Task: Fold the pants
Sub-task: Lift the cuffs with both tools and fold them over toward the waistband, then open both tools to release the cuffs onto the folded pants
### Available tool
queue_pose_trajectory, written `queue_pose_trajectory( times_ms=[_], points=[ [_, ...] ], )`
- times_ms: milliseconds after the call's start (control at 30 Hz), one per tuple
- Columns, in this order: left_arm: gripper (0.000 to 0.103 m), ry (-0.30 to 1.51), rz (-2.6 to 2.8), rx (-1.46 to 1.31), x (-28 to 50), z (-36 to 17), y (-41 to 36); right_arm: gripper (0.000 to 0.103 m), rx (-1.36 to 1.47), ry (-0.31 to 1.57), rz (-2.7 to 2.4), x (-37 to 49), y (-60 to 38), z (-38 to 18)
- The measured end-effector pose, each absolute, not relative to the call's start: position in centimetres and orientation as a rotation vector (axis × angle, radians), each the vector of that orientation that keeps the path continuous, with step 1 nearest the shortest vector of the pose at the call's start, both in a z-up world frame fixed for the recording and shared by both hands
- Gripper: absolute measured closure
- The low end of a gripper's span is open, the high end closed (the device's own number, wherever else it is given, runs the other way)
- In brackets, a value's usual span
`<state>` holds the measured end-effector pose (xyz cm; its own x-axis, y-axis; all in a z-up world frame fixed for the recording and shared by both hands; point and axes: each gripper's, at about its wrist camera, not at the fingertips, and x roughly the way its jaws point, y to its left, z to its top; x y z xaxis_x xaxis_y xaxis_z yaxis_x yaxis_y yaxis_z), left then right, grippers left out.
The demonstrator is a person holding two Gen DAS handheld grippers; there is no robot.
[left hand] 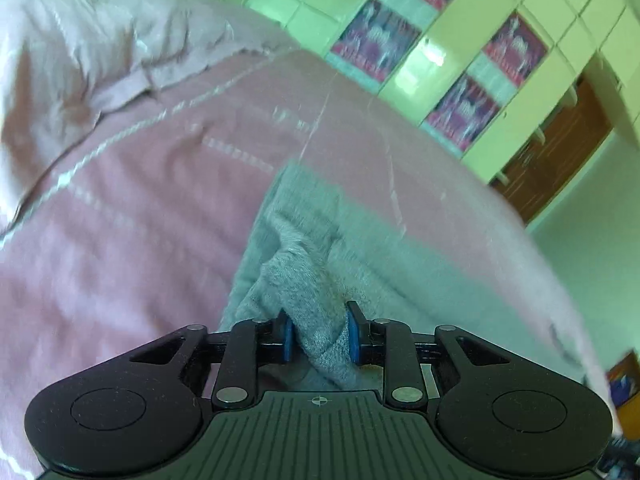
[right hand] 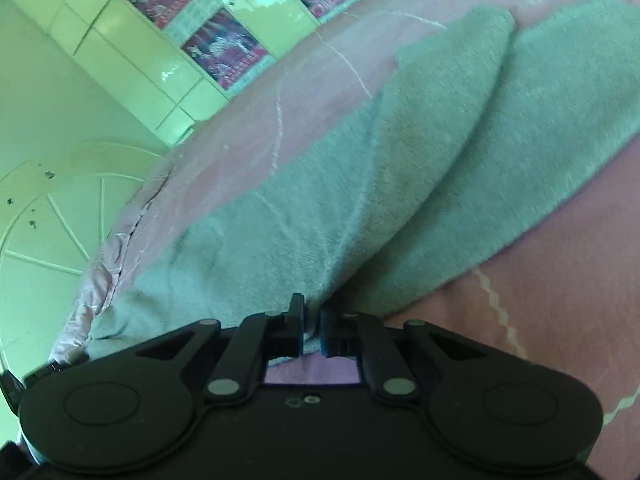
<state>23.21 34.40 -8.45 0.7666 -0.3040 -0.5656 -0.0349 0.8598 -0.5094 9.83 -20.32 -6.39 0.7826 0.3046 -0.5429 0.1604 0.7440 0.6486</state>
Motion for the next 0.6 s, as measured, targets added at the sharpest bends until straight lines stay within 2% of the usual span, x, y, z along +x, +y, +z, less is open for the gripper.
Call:
queue_pose_trajectory(
  times_ms=[100,200,233,267,300,433,600],
  points=[
    [0.074,0.664,-0.159,-0.603,22.2,-8.3,35.1,0.103,0.709,0.684,0.087,9.9,-20.0,-6.1],
    [0.054,0.644,-0.132,-0.565,21.2,-7.2,34.5,0.103,0.736,0.683,0.095,9.7,-20.6,-6.1],
    [0.033,0.627,-0.112,-0.530,20.7,-6.5,33.9,0.097,0.740,0.674,0.092,9.5,-20.8,-5.8],
    [0.003,0.614,-0.078,-0.486,20.2,-5.7,33.3,0.094,0.735,0.660,0.080,9.3,-20.8,-5.5],
    [0.000,0.608,-0.022,-0.434,19.8,-5.0,32.7,0.092,0.725,0.647,0.068,9.1,-21.0,-5.1],
    [0.000,0.599,0.106,-0.266,18.2,-3.3,29.5,0.085,0.702,0.589,0.001,7.8,-22.4,-4.1],
    [0.000,0.543,0.209,-0.175,16.3,-2.1,23.7,0.085,0.662,0.519,-0.104,6.7,-25.0,-2.5]
  ],
)
